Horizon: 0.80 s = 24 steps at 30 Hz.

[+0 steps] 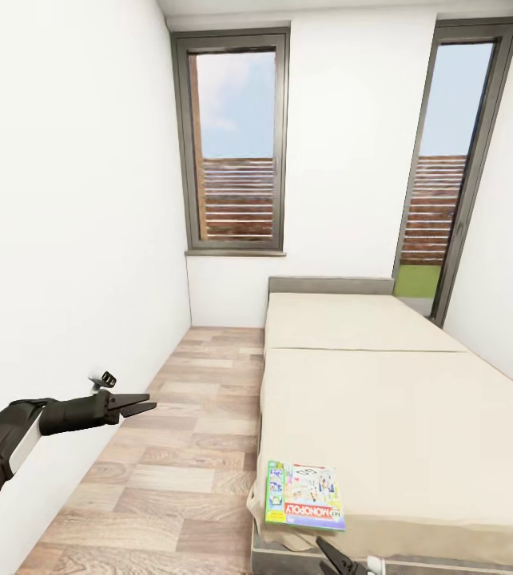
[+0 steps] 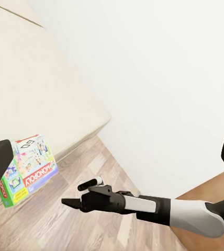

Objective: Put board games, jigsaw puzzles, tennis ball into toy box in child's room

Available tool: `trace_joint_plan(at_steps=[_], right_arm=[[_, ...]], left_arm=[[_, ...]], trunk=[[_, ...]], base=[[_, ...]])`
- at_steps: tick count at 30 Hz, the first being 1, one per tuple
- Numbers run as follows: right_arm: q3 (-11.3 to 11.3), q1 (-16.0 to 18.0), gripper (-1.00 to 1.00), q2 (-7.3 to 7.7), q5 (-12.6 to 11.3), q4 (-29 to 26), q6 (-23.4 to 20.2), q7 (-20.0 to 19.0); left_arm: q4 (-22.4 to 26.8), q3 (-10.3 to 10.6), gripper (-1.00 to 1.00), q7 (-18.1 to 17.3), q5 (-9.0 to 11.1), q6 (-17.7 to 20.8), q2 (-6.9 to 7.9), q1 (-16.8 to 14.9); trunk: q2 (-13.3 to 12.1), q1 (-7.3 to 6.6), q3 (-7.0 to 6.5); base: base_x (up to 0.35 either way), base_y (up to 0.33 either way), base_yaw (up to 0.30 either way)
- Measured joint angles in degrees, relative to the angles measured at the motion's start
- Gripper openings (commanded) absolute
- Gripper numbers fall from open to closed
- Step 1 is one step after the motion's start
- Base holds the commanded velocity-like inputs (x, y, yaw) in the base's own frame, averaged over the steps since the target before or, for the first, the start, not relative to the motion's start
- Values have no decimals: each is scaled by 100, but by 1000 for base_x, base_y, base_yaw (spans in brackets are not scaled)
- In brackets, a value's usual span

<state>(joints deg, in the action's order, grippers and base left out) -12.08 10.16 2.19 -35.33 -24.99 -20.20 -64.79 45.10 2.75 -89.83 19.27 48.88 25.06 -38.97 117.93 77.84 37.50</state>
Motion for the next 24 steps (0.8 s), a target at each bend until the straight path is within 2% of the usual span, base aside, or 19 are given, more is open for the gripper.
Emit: trace_joint_plan(at_steps=[24], right_arm=[[-32,0,100,-5,-38,18,-73,-42]], left_arm=[[0,0,100,0,0,0,1,0]], trunk=[[963,527,431]], base=[[0,0,0]])
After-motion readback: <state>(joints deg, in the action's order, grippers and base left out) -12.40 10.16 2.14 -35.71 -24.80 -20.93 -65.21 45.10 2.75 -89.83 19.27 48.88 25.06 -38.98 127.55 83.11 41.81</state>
